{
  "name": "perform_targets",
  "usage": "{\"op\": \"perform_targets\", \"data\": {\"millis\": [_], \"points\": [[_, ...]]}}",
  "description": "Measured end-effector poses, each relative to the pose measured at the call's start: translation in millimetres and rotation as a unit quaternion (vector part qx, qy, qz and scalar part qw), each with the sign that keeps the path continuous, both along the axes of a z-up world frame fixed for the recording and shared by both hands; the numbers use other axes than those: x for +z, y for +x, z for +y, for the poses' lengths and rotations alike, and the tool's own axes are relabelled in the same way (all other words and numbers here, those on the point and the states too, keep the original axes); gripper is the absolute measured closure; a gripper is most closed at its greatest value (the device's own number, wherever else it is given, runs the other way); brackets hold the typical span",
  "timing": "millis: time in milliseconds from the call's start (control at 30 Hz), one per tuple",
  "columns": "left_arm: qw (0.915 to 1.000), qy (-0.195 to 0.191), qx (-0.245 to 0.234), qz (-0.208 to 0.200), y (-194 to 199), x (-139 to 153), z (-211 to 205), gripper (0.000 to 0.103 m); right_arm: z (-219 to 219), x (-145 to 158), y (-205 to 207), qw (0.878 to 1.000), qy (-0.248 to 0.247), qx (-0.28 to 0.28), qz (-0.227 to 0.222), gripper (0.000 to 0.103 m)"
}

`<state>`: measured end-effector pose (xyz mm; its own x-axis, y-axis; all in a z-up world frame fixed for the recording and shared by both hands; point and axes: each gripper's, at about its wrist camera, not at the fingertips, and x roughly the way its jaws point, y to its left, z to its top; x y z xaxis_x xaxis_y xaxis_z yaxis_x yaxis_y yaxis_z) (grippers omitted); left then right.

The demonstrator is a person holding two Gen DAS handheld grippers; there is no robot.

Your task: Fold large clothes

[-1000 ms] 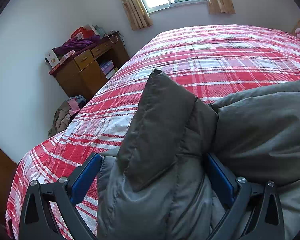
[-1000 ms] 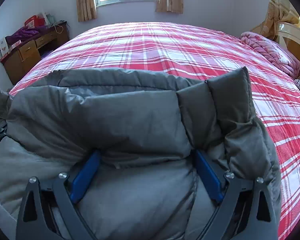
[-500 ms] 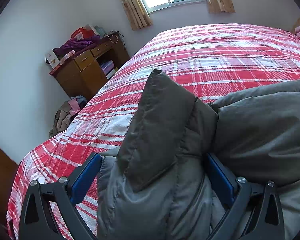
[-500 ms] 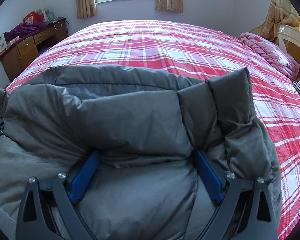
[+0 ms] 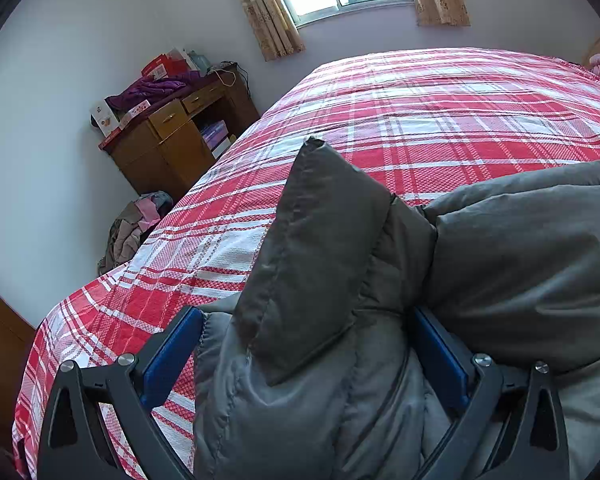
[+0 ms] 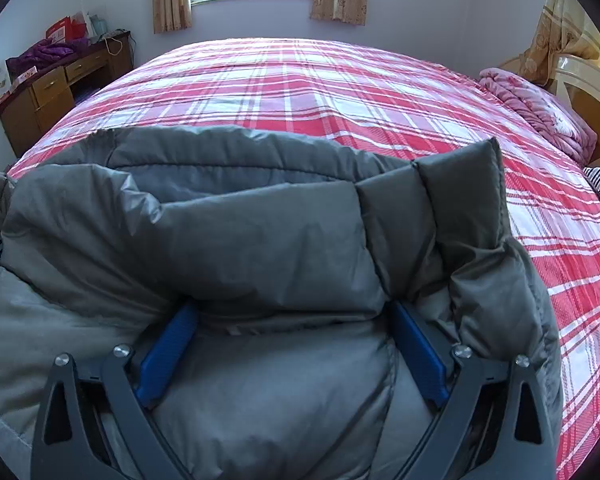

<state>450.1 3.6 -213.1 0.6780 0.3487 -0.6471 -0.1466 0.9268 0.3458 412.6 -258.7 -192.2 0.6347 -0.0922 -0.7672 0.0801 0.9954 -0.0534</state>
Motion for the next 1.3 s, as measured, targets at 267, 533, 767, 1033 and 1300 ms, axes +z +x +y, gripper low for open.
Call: {"op": "perform_targets", "data": {"millis": [267,533,767,1033,1300], "points": [[0.9998,0.021,-0.003,0.006,1,4,-8,0.001,2,0,0,1.0,-0.006,-0.002,0.001,0.006],[0.9975,0.0,-0.017,-0.068,-29,79,-38,0.001,15,37,-12,1.0,-0.012,-0.019,-0.016,0.004],[0.9984,0.048,-0.014,-0.027,-9,25,-75,0.001,72,41,11,0.999,-0.025,0.02,-0.024,0.004],[0.9998,-0.014,-0.003,-0.014,2,9,-61,0.001,66,10,27,1.0,0.0,0.006,-0.004,0.0],[0.9999,0.012,-0.002,-0.006,6,2,-68,0.001,77,2,38,0.999,-0.036,0.01,0.023,0.0]]}}
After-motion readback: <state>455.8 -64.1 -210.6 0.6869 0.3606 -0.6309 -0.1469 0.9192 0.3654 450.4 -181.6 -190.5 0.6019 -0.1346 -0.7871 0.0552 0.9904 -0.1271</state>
